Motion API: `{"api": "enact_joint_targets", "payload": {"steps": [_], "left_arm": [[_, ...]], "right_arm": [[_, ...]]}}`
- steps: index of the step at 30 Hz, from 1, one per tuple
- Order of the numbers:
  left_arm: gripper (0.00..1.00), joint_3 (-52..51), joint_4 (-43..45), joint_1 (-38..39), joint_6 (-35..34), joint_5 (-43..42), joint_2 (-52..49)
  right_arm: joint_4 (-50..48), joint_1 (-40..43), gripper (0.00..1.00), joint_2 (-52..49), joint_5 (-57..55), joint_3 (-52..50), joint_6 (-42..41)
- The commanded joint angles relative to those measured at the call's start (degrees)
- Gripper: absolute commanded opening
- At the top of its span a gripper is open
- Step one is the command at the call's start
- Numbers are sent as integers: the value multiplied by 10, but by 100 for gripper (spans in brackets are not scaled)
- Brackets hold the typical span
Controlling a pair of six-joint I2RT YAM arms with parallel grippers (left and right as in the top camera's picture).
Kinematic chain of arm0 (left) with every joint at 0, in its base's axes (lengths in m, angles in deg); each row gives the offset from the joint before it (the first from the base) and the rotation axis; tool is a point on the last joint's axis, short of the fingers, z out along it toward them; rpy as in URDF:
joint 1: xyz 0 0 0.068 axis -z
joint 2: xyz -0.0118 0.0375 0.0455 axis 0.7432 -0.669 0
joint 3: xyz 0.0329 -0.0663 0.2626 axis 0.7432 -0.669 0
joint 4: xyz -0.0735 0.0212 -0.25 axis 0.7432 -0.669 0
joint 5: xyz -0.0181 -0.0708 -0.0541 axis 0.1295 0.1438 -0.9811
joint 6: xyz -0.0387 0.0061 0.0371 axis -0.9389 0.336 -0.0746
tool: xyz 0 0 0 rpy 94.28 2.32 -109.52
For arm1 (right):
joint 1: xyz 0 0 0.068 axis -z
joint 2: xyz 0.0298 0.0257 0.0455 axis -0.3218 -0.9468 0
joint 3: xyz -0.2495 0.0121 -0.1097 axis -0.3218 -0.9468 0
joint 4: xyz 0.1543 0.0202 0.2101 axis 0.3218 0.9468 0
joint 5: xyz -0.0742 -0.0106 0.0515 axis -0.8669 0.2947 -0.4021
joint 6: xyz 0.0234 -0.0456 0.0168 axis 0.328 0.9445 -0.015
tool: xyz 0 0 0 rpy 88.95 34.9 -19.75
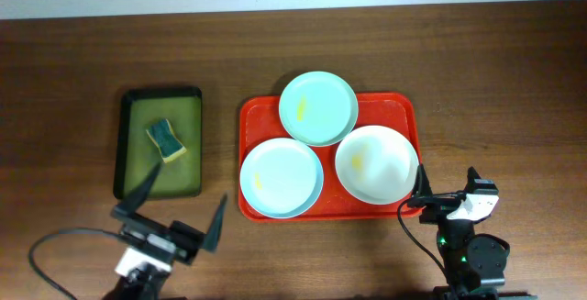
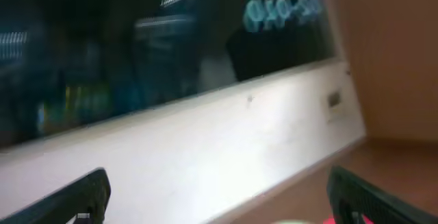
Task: Clean dirty plates on tray and stack at the side
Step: 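Reach the left gripper to the sponge in the black tray and grasp it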
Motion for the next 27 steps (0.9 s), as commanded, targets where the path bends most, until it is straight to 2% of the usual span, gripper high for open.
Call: {"api": "enact_joint_targets", "payload": {"steps": [1,3,5,9,12,16,18,21,23,27], "left_arm": [[99,118,-169,0,8,143,-99],[99,179,-264,0,40,166,-169],[99,256,-349,0,71,154,-271],[99,344,-393,-2,81,133,-417],[99,425,-467,-24,40,143,-527],[99,533,-568,-55,38,115,-676],[99,553,-586,-58,38,113,-729],[99,553,-584,-61,23,163,-784],[99,553,-582,-68,-25,189,-828],[99,553,-583,-92,-116,190,-912]], "right_arm": [[3,2,98,3,-3,-4,0],[3,2,99,3,-3,-4,0],[3,2,98,3,-3,-4,0],[3,2,99,3,-3,-4,0],[3,2,99,3,-3,-4,0],[3,2,99,3,-3,-4,0],[3,2,98,3,-3,-4,0],[3,2,99,3,-3,-4,0],[3,2,99,3,-3,-4,0],[3,2,98,3,-3,-4,0]]}}
